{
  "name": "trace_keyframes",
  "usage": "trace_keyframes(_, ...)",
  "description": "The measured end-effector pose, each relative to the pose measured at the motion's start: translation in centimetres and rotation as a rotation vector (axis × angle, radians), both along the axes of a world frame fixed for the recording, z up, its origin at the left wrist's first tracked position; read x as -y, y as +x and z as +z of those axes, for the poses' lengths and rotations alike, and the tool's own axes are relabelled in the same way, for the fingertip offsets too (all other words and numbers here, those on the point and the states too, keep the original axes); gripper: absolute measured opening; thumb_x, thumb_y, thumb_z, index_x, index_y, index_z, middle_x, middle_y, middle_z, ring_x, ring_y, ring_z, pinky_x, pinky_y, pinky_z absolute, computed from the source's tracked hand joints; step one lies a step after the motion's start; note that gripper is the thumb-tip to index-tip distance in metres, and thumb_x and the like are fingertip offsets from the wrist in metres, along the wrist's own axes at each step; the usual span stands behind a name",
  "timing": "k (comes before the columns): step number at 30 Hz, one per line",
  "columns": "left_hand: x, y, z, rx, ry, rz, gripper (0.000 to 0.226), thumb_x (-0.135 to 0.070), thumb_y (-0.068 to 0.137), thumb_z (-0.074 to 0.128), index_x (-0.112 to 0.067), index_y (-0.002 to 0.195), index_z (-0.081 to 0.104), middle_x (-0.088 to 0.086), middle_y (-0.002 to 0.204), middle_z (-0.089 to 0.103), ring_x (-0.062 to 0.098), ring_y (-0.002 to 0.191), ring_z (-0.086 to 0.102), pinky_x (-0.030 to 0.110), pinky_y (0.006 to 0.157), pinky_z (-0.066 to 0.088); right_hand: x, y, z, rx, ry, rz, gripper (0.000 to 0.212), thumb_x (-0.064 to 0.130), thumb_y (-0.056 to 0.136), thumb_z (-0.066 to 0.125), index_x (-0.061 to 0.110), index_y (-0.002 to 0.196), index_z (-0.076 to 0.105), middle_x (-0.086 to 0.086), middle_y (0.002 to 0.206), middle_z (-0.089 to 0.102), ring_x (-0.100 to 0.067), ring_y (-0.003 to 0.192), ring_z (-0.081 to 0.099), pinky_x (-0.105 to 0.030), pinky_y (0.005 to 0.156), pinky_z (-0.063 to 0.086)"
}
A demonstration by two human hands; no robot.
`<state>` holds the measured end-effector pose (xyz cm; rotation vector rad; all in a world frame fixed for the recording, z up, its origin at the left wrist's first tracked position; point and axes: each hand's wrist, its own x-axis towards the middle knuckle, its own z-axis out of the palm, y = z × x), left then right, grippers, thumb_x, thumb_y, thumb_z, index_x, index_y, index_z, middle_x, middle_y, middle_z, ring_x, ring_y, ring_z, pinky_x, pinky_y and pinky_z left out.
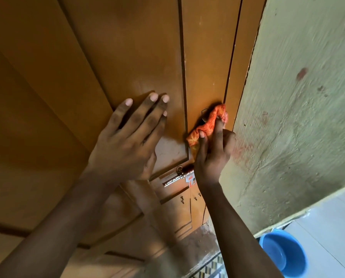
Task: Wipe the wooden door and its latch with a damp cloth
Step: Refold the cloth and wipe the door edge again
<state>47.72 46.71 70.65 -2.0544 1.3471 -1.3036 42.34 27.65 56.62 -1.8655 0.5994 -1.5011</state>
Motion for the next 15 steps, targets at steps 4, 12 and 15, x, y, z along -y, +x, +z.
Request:
trace_keyframes(4, 0.0, 0.2, -0.1, 0.018, -0.02, -0.02, 0.065, -0.035, 0.098, 0.048, -0.003, 0.154, 0.051, 0.018, 0.169, 0.034, 0.035, 0.156, 0.035, 0.056, 0.123, 0.027, -0.1, -0.4, -0.6, 0.054, -0.09, -0.057, 0.04, 0.01, 0.101, 0.057, 0.002, 0.14, 0.059, -0.021, 0.117, 0.059, -0.043, 0.094, 0.061, -0.052, 0.073, 0.054)
trace_keyframes(12, 0.0, 0.0, 0.0, -0.006, -0.012, -0.027, 0.066, -0.035, 0.094, 0.051, -0.004, 0.153, 0.053, 0.017, 0.169, 0.033, 0.034, 0.157, 0.033, 0.056, 0.124, 0.026, -1.4, -1.3, 0.3, 0.257, 0.283, -0.004, 0.036, -0.003, 0.093, 0.067, 0.0, 0.129, 0.069, -0.02, 0.105, 0.067, -0.016, 0.099, 0.062, -0.035, 0.076, 0.054)
trace_keyframes(15, -0.1, 0.0, 0.0, 0.001, -0.014, -0.027, 0.064, -0.034, 0.095, 0.051, -0.004, 0.152, 0.054, 0.017, 0.17, 0.032, 0.034, 0.157, 0.032, 0.055, 0.124, 0.026, -2.2, -0.8, 2.0, 0.266, 0.301, -0.033, 0.04, -0.011, 0.09, 0.067, 0.001, 0.128, 0.07, -0.021, 0.106, 0.066, -0.012, 0.1, 0.061, -0.026, 0.079, 0.053)
